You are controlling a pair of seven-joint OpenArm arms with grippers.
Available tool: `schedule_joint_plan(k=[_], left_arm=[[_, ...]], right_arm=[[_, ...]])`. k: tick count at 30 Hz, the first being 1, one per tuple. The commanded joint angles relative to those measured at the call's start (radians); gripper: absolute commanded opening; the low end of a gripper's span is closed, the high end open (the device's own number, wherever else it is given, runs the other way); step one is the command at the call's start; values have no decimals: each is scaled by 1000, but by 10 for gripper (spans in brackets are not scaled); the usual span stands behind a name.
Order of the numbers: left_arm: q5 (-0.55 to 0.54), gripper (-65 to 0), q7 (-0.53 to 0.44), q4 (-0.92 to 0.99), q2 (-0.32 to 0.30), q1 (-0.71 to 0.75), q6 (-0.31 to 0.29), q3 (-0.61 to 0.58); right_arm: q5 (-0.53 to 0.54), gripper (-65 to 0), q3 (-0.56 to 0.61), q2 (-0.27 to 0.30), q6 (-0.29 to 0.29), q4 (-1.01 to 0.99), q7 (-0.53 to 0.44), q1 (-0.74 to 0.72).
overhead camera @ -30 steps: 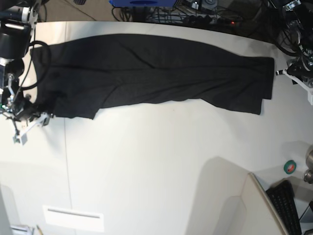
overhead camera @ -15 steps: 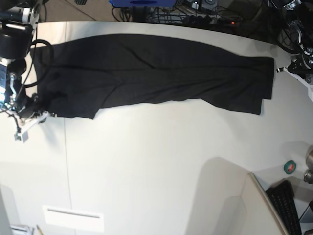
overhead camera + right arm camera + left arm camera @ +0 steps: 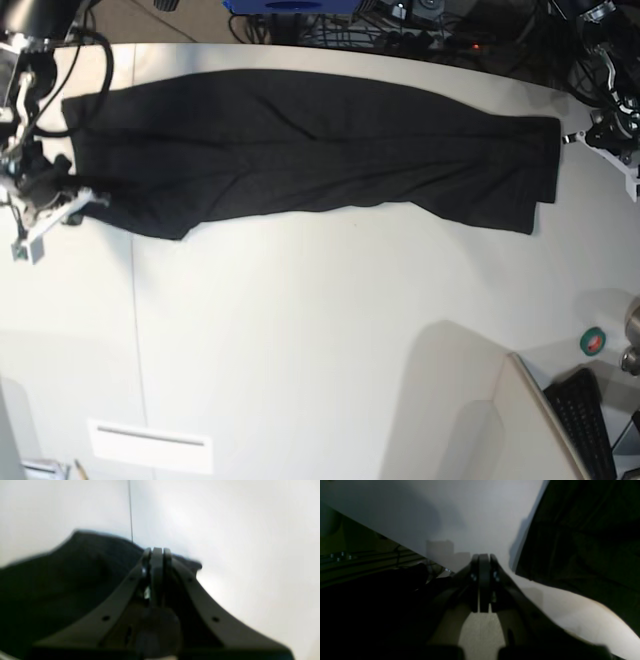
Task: Layout the t-shirt on the table in an organized manner, then fold the t-shirt properly
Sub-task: 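Release the right gripper and regrasp the folded shirt end, then tug and smooth the folded shirt end with the right gripper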
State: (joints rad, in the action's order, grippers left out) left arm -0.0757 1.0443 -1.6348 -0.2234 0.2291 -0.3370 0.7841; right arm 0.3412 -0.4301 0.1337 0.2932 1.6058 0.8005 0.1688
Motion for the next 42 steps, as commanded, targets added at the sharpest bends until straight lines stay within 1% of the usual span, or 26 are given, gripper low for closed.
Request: schedule_joint_plan(k=[1,6,10,14,17,18,20,21,23,29,31,33,34,36,38,42], left_arm=[[6,-650,-9,-20,-18,-6,8,5],[6,-650,-9,-20,-20,-7,8,5],[6,-650,-9,-20,-20,-7,8,-2],[6,-650,-9,-22,-18,-9,8,-4],[12,-650,-9,-14,-17,-32,8,-4],[12,-650,-9,-12,-17,-35,8,-4],[9,-650,-9,-14,-14,-40,8,-5],[6,-650,-9,-14,-14,-41,8,-5],[6,-650,-9,-14,-12,-43,8,-5],[15,-650,-9,-14,-14,-41,8,-53],[15,-650,-9,-14,-14,-41,8,-51],[15,-650,-9,-15,-14,-41,8,-51],[15,-650,-9,-18,-14,-40,8,-51],[15,-650,-9,-18,-14,-38,8,-48],[15,-650,-9,-14,-18,-38,8,-47],[15,-650,-9,-14,-18,-40,8,-48]], right_arm=[[14,-650,0,-4,4,52,-11,18],[14,-650,3,-62,4,199,-11,143],[14,-650,3,-93,4,224,-11,212],[14,-650,4,-105,5,233,-11,269],[16,-650,4,-107,7,291,-11,311],[16,-650,4,-107,18,317,-11,320],[31,-650,-2,-107,70,357,-11,331],[49,-650,-3,-107,91,367,-11,329],[72,-650,-3,-102,107,368,-16,321],[72,-650,-2,-93,108,362,-13,186],[72,-650,0,-65,105,359,-11,133],[72,-650,-2,-52,103,350,-10,93],[72,-650,-2,-50,103,350,-5,84],[72,-650,-3,-29,103,345,41,70],[72,-650,-3,-22,103,330,72,64],[72,-650,0,-22,103,227,75,70]])
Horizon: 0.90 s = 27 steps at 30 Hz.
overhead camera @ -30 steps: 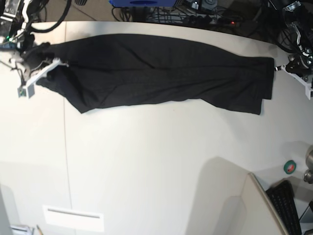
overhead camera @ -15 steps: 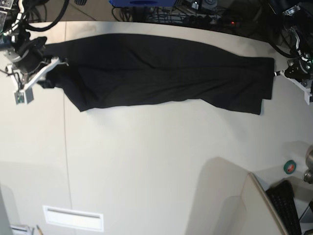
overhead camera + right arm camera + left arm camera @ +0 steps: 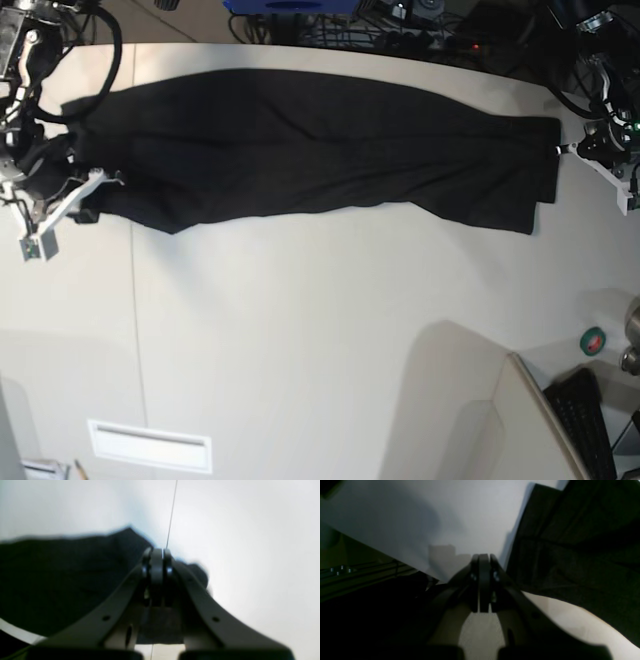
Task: Layout the t-shirt on the table in an organized manner, then fold the t-shirt properly
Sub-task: 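Tug and smooth the folded shirt end with the right gripper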
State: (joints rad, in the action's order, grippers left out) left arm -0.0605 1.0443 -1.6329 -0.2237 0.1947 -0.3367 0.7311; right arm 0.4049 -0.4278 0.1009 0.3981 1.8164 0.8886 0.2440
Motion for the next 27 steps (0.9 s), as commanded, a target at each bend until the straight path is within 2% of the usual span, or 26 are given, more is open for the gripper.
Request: schedule_joint_plan(k=[1,7,15,16,18,23,25,27], left_arm=[[0,-650,-9,-16,-18,-5,8,3],[0,-650,-9,-16,-16,-8,8,2],[1,-650,-9,-16,-19,-8,8,2],[1,-650,-9,-16,-19,-8,8,2],[1,-650,-9,-16,-19,-8,8,2],[1,-650,-9,-16,-19,-8,8,2],[1,-650,-9,-14,-19,-8,8,2],[1,-650,-9,-14,-19,-8,8,2]], right_arm=[[9,-650,-1,10,-1,-20,-13,-7],[9,-650,-1,10,0,-218,-13,-7],[9,-650,-6,10,0,-275,-15,-5],[9,-627,-7,12,0,-266,-16,-5],[9,-528,-7,13,0,-234,-55,2],[9,-383,1,10,0,-109,-332,58],[9,-326,4,23,0,-97,-342,44],[7,-318,39,53,0,-116,-277,-18]])
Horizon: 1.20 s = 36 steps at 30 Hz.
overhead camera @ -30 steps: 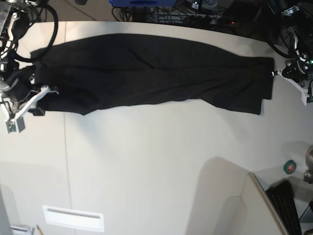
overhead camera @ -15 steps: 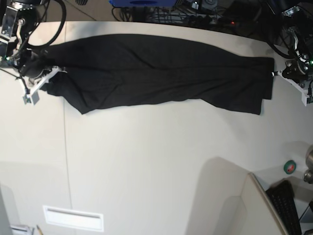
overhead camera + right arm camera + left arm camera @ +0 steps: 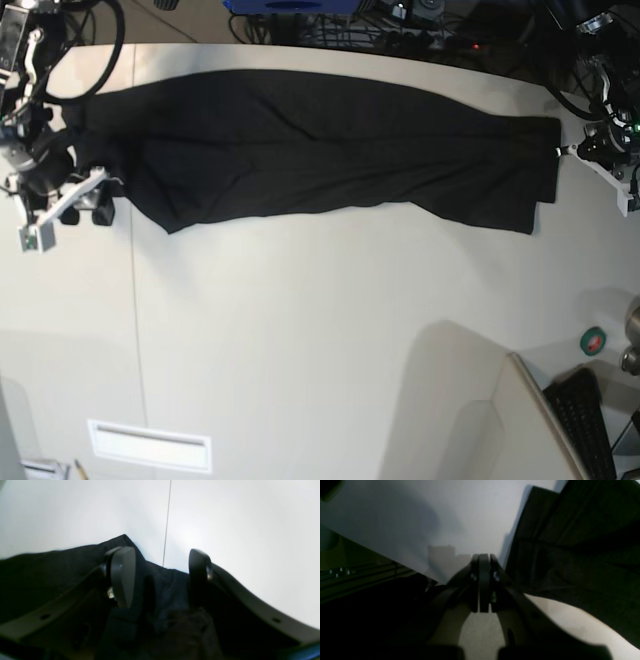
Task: Layout the t-shirt on the table in an organized manner, then fold the t-shirt properly
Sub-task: 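Tug and smooth the folded shirt end with the right gripper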
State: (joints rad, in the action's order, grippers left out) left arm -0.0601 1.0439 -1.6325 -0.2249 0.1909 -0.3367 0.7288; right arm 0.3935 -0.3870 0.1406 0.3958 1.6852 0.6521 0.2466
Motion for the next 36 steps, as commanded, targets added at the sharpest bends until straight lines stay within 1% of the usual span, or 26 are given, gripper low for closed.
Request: schedule_joint_plan(k=[1,3,5,8,10,12,19,26,27,29,30,31,32,34,36], left_arm=[[1,-650,-9,-15,-18,-5,8,4],[1,-650,-9,-15,-18,-5,8,4],[1,-650,-9,-16,-17,-5,8,4],[1,-650,-9,-16,-18,-5,8,7],[1,-650,-9,-16,-18,-1,8,8],[1,-650,-9,-16,-20,0,8,10],[1,-650,-9,-15,-20,-3,8,5],[1,-650,-9,-15,-18,-5,8,5],[1,-650,-9,-15,-18,-5,8,4],[1,-650,-9,-13,-18,-5,8,4],[1,-650,-9,-10,-18,-3,8,5],[1,-650,-9,-4,-18,-3,8,5],[1,-650,-9,5,-18,-3,8,8],[1,-650,-9,21,-18,-5,8,8],[1,-650,-9,22,-18,-5,8,8]], right_arm=[[18,-318,30,32,2,-18,1,-48],[18,-318,104,66,1,-115,48,-126],[18,-318,148,77,1,-221,44,-183],[11,-318,156,81,-1,-343,21,-237],[-29,-318,161,89,-1,-374,10,-243],[-54,-317,161,84,5,-371,13,-240],[-52,-317,161,81,5,-242,67,-158],[-52,-315,161,81,10,-340,61,-178],[-52,-315,161,81,19,-331,64,-178],[-52,-317,161,72,68,-303,68,-161],[-52,-318,155,55,94,-287,68,-154],[-52,-327,151,46,108,-273,68,-146],[-52,-354,144,38,117,-264,68,-143],[-52,-450,144,37,122,-265,68,-142],[-52,-573,144,31,124,-265,68,-142]])
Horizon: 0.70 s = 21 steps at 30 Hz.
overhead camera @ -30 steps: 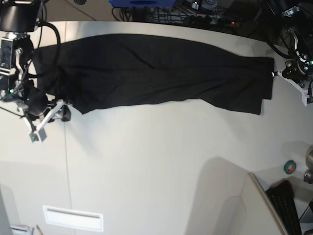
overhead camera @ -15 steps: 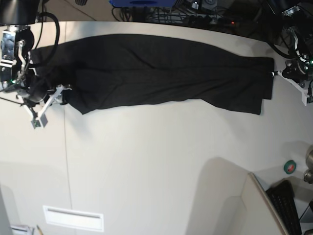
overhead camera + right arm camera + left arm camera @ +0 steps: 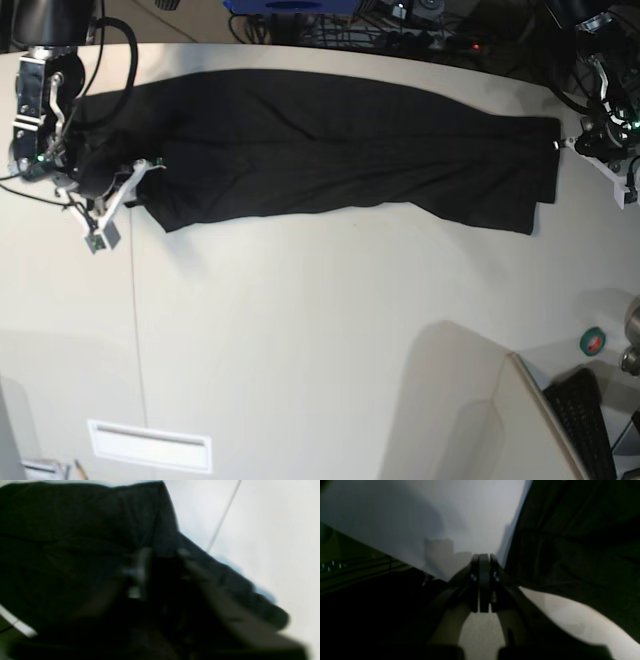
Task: Layout the t-shirt on the table in an organized manner, then fold the t-shirt properly
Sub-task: 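Tug and smooth the folded shirt end with the right gripper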
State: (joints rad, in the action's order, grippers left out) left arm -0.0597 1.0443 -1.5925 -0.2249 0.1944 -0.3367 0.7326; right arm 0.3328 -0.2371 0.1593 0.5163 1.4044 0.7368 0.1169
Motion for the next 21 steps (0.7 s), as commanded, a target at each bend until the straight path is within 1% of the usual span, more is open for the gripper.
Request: schedule_joint_plan(k=[1,2,5,7,11,14,19,21], left_arm=[[1,-650,-9,-18,-18,-8,8,5],[1,-650,-9,-18,-18,-8,8,5],[1,-650,-9,-19,-18,-8,8,5],[1,-650,-9,-19,-20,-8,8,5],[1,-650,-9,-19,-20,-8,8,3],[1,-650,-9,-19,-20,-8,8,2],[1,-650,-9,-19,-20,-9,8,2],[1,-650,-9,-19,-20,-9,8,3]], right_arm=[[9,-639,-3,12,3,17,-16,-12],[9,-650,-5,12,3,19,-16,-12],[9,-650,-9,12,3,25,-15,-7],[9,-650,-9,12,3,33,13,-4],[9,-650,-3,12,5,112,74,22],[7,-650,-11,-11,3,141,76,28],[7,-650,-9,-14,3,200,89,43],[9,-650,-2,-16,3,246,120,68]])
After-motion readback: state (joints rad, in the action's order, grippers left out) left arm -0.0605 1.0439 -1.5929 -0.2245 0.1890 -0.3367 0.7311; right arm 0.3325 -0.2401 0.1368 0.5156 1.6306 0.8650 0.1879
